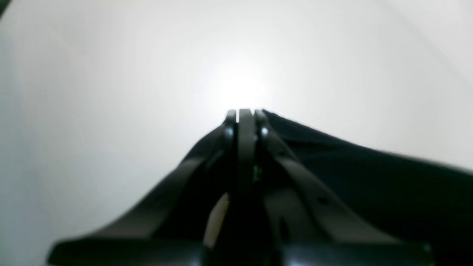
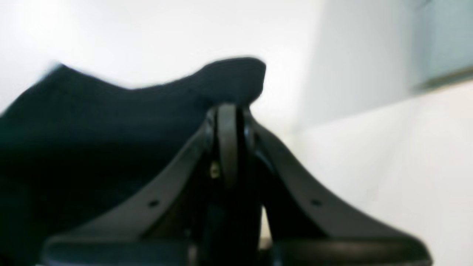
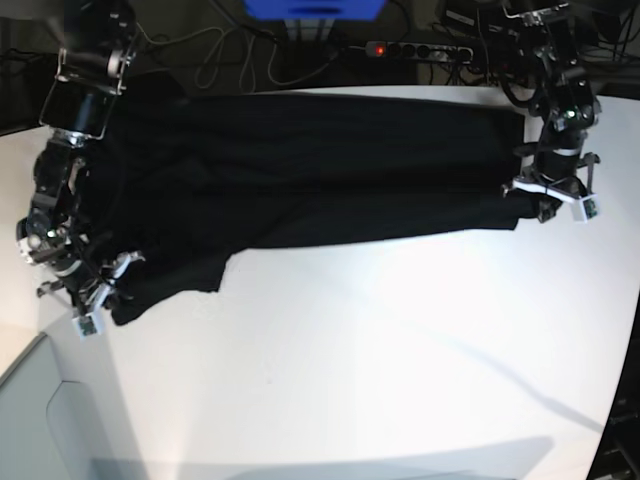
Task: Fold the T-shirt properly
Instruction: 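Grasp the bundle corners and pull them away from the arms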
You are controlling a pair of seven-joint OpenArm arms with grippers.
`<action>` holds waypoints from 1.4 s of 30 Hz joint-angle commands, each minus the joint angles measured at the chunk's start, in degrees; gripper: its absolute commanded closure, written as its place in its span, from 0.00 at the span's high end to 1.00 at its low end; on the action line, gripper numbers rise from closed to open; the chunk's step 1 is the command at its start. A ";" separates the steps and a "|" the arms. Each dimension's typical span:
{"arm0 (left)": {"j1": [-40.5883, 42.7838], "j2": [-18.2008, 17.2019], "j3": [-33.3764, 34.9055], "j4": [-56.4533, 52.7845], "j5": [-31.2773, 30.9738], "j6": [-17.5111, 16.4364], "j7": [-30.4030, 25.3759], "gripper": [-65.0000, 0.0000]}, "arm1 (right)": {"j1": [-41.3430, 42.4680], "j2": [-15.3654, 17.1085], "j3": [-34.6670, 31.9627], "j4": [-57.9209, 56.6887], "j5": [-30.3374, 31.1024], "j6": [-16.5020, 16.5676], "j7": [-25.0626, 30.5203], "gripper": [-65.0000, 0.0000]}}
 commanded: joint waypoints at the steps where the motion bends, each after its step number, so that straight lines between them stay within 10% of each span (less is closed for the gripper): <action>1: -0.11 -0.75 -0.29 2.14 -0.19 -0.01 -1.46 0.00 | 0.37 0.80 0.27 3.84 0.50 0.43 0.25 0.00; 17: -0.81 -1.01 -0.29 4.07 -0.19 -0.01 -1.63 0.00 | -7.45 -1.31 0.44 27.75 0.59 0.43 -0.54 0.00; 42: -14.35 -1.10 1.03 1.52 -0.10 -0.01 -1.37 0.00 | -5.60 -1.31 6.42 23.89 0.59 0.43 2.97 0.00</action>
